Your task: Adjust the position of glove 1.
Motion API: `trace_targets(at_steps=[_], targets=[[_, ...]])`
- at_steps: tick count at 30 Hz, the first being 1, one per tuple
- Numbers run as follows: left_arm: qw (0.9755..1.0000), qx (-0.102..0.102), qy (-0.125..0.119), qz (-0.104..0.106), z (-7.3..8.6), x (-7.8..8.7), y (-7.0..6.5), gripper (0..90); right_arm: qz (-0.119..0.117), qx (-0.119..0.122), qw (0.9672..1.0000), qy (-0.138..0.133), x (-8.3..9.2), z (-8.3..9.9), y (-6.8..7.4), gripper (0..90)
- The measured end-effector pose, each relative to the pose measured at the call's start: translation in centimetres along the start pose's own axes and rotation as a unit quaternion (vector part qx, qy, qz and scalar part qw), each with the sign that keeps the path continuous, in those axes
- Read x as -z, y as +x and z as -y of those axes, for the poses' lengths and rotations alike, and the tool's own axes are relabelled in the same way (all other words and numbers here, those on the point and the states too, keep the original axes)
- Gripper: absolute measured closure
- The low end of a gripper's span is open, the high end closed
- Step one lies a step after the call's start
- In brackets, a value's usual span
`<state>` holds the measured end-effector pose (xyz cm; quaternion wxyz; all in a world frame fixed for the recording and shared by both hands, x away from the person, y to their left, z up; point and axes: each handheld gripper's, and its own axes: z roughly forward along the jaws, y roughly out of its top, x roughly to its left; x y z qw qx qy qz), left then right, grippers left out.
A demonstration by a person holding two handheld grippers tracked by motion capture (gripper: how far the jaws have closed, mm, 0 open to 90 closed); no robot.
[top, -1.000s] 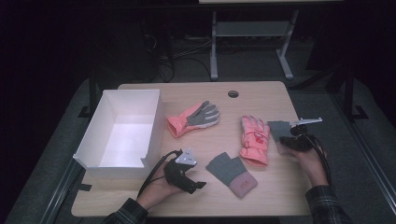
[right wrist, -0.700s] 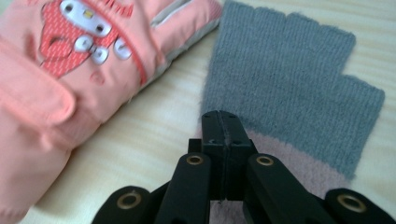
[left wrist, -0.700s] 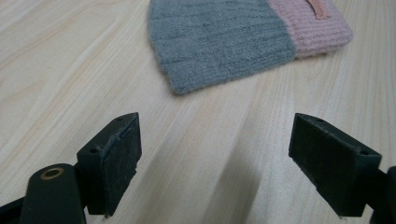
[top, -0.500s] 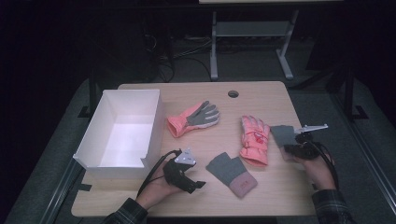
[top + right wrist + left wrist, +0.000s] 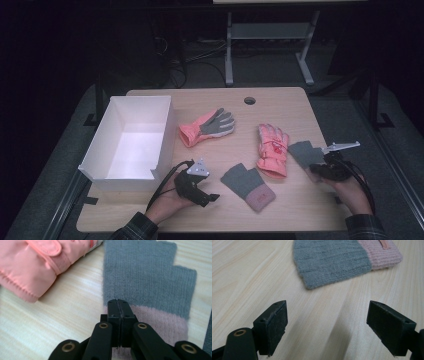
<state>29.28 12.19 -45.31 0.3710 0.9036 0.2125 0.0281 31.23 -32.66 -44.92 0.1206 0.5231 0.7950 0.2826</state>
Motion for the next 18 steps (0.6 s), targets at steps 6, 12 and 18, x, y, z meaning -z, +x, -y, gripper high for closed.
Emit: trace_targets(at_steps=[6,12,18], targets=[[1.0000,-0.001,0.001,0.000,0.0,0.0,0.0,16.5,-0.004,0.000,0.9998,-0.020,0.7,-0.7,-0.3,78.8],[1.0000,0.000,0.000,-0.002,-0.1,-0.1,0.0,16.5,0.023,-0.028,0.9988,-0.032,0.6,-1.7,-2.0,74.0],[1.0000,-0.004,0.003,-0.002,-0.1,-0.1,0.1,16.5,0.022,-0.053,0.9982,-0.016,-0.8,-1.7,-2.6,67.3]])
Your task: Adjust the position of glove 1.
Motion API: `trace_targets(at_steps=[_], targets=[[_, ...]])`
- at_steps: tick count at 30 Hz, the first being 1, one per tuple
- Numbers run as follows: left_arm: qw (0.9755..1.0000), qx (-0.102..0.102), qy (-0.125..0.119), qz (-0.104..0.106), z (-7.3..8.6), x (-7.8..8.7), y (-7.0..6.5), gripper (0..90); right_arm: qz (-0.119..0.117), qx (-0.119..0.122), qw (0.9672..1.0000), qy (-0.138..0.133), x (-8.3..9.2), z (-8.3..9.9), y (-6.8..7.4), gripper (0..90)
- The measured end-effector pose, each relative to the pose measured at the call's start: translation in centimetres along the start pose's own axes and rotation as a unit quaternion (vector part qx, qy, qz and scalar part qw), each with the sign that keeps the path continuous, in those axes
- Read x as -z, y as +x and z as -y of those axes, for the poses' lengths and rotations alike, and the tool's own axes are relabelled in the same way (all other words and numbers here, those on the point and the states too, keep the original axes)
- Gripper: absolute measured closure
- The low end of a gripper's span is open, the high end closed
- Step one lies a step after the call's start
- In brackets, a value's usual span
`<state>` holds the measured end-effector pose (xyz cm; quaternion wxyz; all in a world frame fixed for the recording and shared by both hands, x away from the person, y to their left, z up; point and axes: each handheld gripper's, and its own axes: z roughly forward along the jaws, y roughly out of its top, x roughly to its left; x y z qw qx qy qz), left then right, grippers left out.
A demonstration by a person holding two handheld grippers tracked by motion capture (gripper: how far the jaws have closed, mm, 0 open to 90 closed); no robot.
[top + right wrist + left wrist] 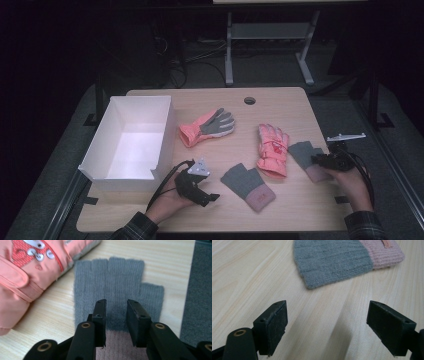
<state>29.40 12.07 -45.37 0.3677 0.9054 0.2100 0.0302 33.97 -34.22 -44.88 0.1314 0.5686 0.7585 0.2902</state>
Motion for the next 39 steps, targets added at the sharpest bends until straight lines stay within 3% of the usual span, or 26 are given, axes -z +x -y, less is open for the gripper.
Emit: trace_targets(at_steps=[4,5,6,10,13,22,29,34,39], targets=[[1.0000,0.003,-0.002,-0.001,0.0,0.0,0.0,16.5,0.006,-0.004,1.0000,0.005,-0.4,0.2,0.1,67.3],[1.0000,0.002,-0.002,-0.002,0.1,0.0,0.0,16.5,0.008,-0.012,0.9999,0.007,-0.7,0.5,0.2,70.0],[1.0000,0.003,-0.002,-0.002,0.1,0.0,0.0,16.5,0.017,-0.003,0.9999,0.001,-0.8,0.6,0.3,72.5],[1.0000,0.003,0.002,-0.001,0.1,-0.1,0.0,16.5,0.029,-0.003,0.9996,0.006,-0.9,0.6,0.6,77.9],[1.0000,0.004,0.002,-0.002,0.1,-0.2,-0.1,16.5,0.018,0.004,0.9998,0.000,-0.9,0.7,0.4,84.7],[1.0000,0.005,0.005,0.002,0.1,-0.4,0.0,16.5,0.006,0.011,0.9999,-0.012,-0.6,0.9,0.1,86.5],[1.0000,0.004,0.002,0.004,0.1,-0.3,0.2,16.5,0.000,0.000,0.9999,-0.017,0.4,0.7,0.1,86.3],[0.9998,0.018,-0.008,0.010,0.1,-0.3,0.3,16.5,-0.010,-0.004,0.9992,-0.039,2.0,0.3,0.1,86.3],[0.9998,0.018,-0.006,0.009,0.1,-0.2,0.2,16.6,-0.016,-0.003,0.9983,-0.057,3.5,-0.1,0.5,86.3]])
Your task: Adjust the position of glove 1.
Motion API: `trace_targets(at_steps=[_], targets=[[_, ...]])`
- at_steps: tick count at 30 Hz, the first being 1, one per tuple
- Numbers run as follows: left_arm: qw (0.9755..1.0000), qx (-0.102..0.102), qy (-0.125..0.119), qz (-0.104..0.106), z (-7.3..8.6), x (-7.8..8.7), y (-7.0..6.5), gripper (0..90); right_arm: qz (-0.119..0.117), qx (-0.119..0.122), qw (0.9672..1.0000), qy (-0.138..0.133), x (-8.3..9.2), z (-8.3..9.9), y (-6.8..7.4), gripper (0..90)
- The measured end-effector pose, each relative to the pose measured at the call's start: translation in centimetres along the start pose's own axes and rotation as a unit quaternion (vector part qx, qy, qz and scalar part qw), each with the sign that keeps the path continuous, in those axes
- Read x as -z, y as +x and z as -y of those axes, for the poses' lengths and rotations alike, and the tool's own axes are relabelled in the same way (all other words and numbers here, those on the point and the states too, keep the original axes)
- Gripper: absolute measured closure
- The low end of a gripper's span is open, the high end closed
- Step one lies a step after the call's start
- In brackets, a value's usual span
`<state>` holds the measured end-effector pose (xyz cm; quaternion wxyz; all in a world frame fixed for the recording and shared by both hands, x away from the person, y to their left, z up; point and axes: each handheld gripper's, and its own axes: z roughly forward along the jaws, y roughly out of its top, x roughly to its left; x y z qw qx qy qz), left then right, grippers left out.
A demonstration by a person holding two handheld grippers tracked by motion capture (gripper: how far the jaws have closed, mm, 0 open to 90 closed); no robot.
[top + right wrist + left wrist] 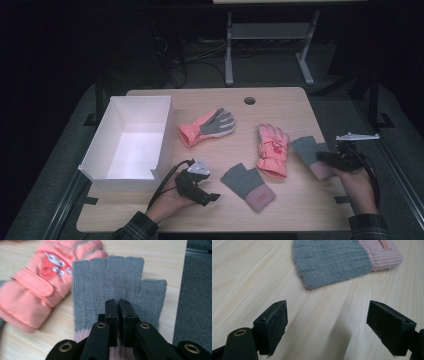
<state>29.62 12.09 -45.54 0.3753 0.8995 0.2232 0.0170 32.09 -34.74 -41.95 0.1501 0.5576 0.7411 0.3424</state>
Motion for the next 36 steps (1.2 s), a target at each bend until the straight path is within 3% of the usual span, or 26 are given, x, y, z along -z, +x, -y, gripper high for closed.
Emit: trace_targets(at_steps=[6,11,21,28,36], targets=[[0.9999,-0.010,0.006,-0.005,0.0,0.1,0.2,16.6,-0.019,0.003,0.9998,-0.007,1.1,-0.6,1.3,86.3],[0.9999,-0.010,0.006,-0.007,0.0,0.2,0.1,16.5,-0.039,0.014,0.9991,-0.011,1.6,-1.1,3.3,86.2],[0.9999,-0.009,0.004,-0.009,0.0,0.1,0.0,16.5,-0.073,0.043,0.9964,-0.005,1.3,-1.5,6.6,86.2],[0.9999,-0.011,0.009,-0.008,0.0,0.1,0.1,16.6,-0.103,0.072,0.9921,0.006,0.4,-1.7,9.9,86.2],[0.9998,-0.010,0.013,-0.009,0.0,0.0,0.1,16.6,-0.133,0.084,0.9874,0.013,-0.7,-1.7,12.7,86.2]])
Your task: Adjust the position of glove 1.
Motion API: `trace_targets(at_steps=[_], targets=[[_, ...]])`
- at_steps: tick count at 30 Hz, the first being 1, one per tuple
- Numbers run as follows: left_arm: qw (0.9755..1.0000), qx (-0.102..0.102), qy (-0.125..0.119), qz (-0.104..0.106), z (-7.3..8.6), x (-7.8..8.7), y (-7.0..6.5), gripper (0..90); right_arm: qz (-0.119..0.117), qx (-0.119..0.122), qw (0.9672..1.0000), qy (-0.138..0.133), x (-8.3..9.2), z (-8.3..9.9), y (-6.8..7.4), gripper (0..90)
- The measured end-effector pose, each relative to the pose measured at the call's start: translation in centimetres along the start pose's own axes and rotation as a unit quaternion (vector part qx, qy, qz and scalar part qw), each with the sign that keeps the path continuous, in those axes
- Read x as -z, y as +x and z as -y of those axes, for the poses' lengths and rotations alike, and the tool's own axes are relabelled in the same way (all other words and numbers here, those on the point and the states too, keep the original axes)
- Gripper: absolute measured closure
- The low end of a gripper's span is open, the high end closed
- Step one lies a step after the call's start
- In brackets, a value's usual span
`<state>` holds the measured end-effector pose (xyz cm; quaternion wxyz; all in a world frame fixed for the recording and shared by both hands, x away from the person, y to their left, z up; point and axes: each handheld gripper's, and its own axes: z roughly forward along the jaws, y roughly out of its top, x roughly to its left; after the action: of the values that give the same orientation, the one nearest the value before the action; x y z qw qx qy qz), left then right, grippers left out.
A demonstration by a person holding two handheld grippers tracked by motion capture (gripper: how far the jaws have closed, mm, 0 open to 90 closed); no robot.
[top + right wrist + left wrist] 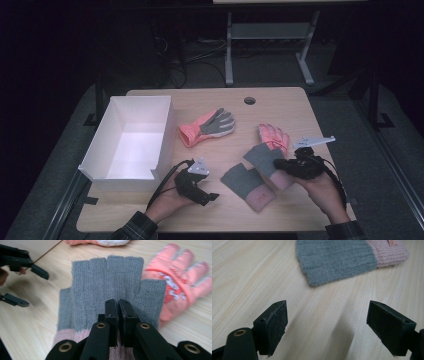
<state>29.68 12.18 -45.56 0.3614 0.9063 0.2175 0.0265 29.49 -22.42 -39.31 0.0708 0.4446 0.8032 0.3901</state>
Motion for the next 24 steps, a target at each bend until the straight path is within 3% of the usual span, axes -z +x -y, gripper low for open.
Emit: trace_targets(at_steps=[12,24], targets=[[1.0000,0.000,-0.001,-0.002,0.0,0.1,0.0,16.6,-0.030,0.017,0.9992,0.018,-3.0,-0.4,3.5,86.1],[1.0000,-0.007,0.004,-0.002,0.0,0.1,0.1,16.6,-0.023,0.019,0.9983,0.051,-5.7,0.6,4.0,85.4]])
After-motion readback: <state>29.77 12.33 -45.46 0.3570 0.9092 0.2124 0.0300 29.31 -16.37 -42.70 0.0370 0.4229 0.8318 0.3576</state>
